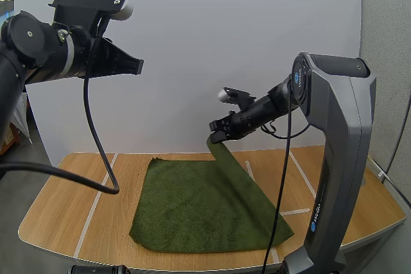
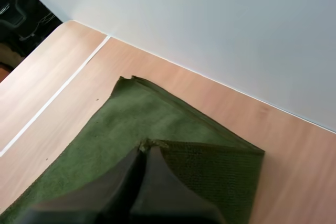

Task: Fold the towel

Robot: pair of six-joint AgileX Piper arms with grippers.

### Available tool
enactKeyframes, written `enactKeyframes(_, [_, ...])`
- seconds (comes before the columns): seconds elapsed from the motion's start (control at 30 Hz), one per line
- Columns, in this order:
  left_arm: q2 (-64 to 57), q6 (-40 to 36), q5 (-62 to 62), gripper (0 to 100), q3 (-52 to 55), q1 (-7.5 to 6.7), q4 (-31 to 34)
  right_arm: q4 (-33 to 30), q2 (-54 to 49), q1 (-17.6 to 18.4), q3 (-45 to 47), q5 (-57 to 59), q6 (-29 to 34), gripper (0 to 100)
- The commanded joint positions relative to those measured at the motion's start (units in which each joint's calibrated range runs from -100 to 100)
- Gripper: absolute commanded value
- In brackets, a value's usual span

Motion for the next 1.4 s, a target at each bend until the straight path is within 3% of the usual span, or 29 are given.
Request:
enactKeyframes(0.0, [-2.2, -0.8, 6.8, 0, 0.0, 0.07, 0.2, 0.6, -1.1, 2.6, -0.1, -4.2, 0.3, 0])
enactKeyframes(0.33, [-7.2, -1.0, 10.2, 0, 0.0, 0.07, 0.9, 0.6, -1.1, 7.1, -0.1, -12.7, 0.9, 0])
enactKeyframes(0.97, [-11.7, -1.0, 17.0, 0, 0.0, 0.07, 1.9, 0.6, -0.8, 14.5, -0.2, -39.4, 0.5, 0])
enactKeyframes(1.37, [-11.8, -1.1, 17.2, 0, 0.0, 0.07, 1.9, 3.3, 3.4, 15.3, -3.4, -39.7, 0.1, 0])
